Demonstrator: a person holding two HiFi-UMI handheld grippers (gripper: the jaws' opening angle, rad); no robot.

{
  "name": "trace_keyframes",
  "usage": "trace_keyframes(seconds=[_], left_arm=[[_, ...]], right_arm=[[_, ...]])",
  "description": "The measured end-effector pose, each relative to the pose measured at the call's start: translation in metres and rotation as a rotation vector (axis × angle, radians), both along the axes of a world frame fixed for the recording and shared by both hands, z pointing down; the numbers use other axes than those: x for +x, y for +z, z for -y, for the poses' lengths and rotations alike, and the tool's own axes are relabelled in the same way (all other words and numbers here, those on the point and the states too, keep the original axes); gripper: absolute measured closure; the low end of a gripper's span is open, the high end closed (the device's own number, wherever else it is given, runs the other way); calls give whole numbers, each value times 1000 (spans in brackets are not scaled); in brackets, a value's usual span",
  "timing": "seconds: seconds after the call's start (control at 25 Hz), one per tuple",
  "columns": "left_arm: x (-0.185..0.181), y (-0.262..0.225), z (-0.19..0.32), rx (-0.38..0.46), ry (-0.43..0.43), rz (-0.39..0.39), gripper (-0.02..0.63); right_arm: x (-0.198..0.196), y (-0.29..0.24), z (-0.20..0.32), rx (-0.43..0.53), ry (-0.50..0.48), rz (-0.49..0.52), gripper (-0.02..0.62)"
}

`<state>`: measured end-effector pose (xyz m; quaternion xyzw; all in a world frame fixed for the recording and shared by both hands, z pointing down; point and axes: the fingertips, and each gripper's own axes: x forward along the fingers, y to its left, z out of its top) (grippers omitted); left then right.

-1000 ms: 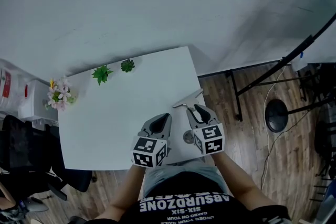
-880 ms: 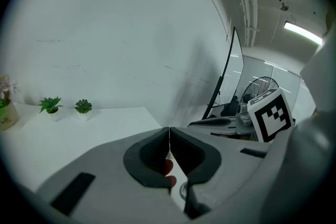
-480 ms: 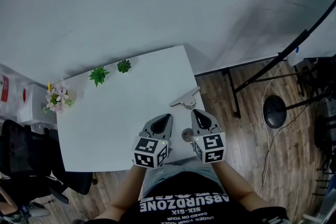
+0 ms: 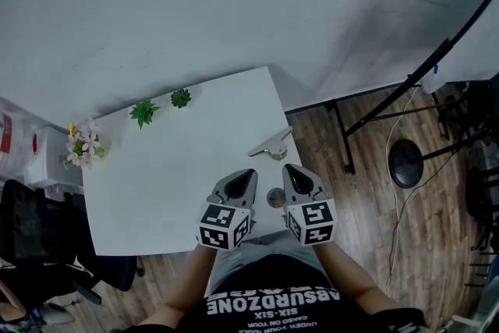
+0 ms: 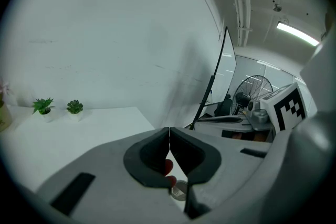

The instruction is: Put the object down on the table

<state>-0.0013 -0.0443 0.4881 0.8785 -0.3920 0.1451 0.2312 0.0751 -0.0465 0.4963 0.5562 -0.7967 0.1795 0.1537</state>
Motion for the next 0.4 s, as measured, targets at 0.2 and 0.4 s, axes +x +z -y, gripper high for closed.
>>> trace_keyframes(seconds=[0.2,0.4], left_arm=[[4,0,-5,2,10,-1,609],[9,0,-8,6,17,3,608]], right_arm=[[-1,-3,-5,4,-2,3,597],[1,-5,-8,17,-18,-7,597]])
